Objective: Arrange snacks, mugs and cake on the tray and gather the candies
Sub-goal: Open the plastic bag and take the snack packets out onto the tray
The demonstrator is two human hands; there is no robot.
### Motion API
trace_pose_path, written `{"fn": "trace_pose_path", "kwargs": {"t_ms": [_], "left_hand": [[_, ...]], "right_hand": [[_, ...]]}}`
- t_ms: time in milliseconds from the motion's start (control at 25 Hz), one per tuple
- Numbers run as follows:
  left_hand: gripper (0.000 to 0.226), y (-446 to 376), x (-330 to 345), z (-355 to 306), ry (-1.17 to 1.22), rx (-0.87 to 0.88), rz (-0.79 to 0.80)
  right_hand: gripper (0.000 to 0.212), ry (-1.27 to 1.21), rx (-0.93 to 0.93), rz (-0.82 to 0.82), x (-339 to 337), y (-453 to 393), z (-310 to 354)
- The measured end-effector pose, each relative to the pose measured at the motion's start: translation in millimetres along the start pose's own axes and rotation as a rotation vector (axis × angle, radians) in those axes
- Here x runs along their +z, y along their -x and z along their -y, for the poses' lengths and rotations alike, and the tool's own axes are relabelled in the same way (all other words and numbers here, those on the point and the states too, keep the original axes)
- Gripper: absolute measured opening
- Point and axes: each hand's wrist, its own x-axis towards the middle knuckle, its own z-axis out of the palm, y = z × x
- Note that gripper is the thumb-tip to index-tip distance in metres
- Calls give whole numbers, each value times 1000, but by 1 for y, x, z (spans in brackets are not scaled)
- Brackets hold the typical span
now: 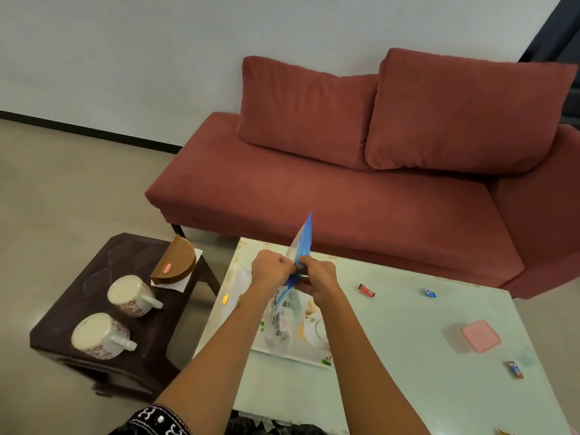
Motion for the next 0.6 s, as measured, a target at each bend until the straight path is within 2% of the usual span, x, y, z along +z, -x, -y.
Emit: {"fn": "trace_pose_path", "kwargs": {"t_ms": [160,200,280,400,480,600], "left_hand": [[16,-1,-1,3,101,-164,63],[13,0,0,4,107,-170,65],[13,5,4,8,43,-101,29],[16,15,9,15,-62,41,-38],[26,17,8,19,-97,57,-47],[28,16,6,20,-93,91,-32]], "right_hand": [[8,135,-24,-38,-4,3,0],[10,180,-47,-55,-4,4,-1],[19,284,-124,-75,-3,7,-5],[18,400,-248,-57,-1,11,-12],[16,416,-282,-40,-2,12,-13],[12,488,-346,-1,-4,13,-15]]}}
